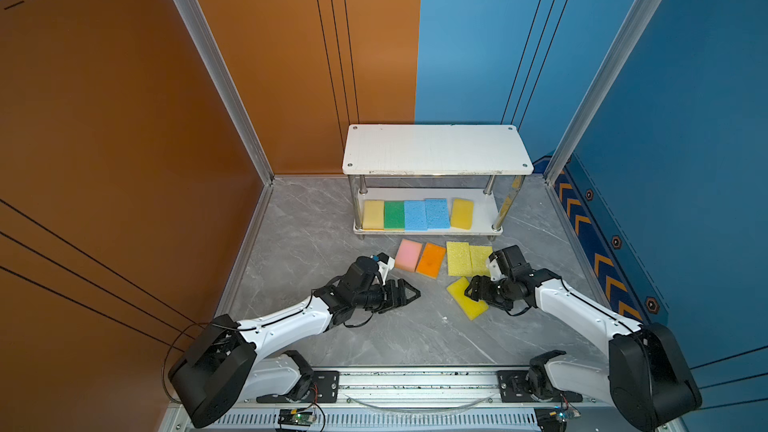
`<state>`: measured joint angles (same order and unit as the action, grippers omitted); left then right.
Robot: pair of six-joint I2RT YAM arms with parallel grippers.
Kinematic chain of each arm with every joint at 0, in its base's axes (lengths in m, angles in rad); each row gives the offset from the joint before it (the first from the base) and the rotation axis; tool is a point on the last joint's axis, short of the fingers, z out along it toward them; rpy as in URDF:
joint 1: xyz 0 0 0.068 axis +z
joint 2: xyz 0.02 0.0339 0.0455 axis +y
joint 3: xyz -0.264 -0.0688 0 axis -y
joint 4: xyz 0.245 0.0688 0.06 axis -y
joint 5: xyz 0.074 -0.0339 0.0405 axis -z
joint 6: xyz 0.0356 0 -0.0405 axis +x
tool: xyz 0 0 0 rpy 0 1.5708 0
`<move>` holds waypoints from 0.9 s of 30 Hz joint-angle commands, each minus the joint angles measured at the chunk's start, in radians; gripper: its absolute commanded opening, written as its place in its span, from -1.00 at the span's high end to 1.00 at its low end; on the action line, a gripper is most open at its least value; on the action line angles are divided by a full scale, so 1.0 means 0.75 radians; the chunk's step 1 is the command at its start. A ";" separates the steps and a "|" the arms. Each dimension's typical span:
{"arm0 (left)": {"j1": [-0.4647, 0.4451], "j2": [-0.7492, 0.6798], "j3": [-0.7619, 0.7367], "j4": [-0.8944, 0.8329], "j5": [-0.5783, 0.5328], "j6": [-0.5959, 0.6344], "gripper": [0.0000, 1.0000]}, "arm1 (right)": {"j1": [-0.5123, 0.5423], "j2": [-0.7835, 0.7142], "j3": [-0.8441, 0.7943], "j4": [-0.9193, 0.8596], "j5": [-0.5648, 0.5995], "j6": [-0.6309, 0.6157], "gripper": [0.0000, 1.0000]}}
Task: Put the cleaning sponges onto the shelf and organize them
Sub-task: 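Move both grippers toward the bright yellow foam sponge on the table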
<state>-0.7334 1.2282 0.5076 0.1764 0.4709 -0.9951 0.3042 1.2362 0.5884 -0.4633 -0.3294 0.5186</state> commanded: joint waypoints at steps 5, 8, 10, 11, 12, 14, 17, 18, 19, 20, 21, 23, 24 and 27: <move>-0.006 0.009 -0.017 0.024 -0.020 0.000 -0.58 | 0.030 0.041 0.005 0.030 -0.076 -0.064 -0.49; -0.006 0.018 -0.020 0.038 -0.018 -0.006 -0.58 | 0.085 0.058 0.002 0.044 -0.047 -0.059 -0.45; -0.011 0.026 -0.022 0.050 -0.017 -0.011 -0.58 | 0.118 0.079 0.003 0.050 -0.018 -0.055 -0.42; -0.014 0.034 -0.021 0.056 -0.018 -0.014 -0.58 | 0.134 0.091 0.001 0.057 -0.010 -0.050 -0.40; -0.017 0.042 -0.023 0.065 -0.018 -0.017 -0.58 | 0.153 0.102 0.001 0.063 0.006 -0.046 -0.38; -0.027 0.068 -0.028 0.095 -0.022 -0.032 -0.58 | 0.187 0.118 -0.001 0.077 0.048 -0.036 -0.36; -0.051 0.146 -0.024 0.164 -0.019 -0.056 -0.57 | 0.244 0.140 -0.011 0.126 0.077 -0.009 -0.27; -0.058 0.180 -0.022 0.196 -0.014 -0.065 -0.57 | 0.268 0.144 -0.018 0.158 0.077 0.009 -0.23; -0.066 0.209 -0.019 0.224 -0.008 -0.076 -0.57 | 0.289 0.149 -0.023 0.189 0.077 0.023 -0.20; -0.073 0.244 -0.016 0.260 -0.002 -0.089 -0.56 | 0.315 0.156 -0.023 0.210 0.079 0.033 -0.19; -0.079 0.271 -0.008 0.286 0.000 -0.097 -0.57 | 0.335 0.161 -0.019 0.219 0.085 0.038 -0.16; -0.089 0.334 0.018 0.310 0.007 -0.096 -0.56 | 0.370 0.172 -0.018 0.245 0.104 0.050 -0.15; -0.090 0.363 0.036 0.311 0.008 -0.089 -0.56 | 0.380 0.177 -0.019 0.260 0.101 0.054 -0.14; -0.090 0.457 0.085 0.317 0.027 -0.080 -0.55 | 0.405 0.200 -0.020 0.301 0.088 0.067 -0.13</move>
<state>-0.7933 1.5330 0.5289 0.3710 0.4736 -1.0557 0.5930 1.3560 0.5884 -0.2623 -0.2859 0.5423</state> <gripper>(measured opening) 0.775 0.567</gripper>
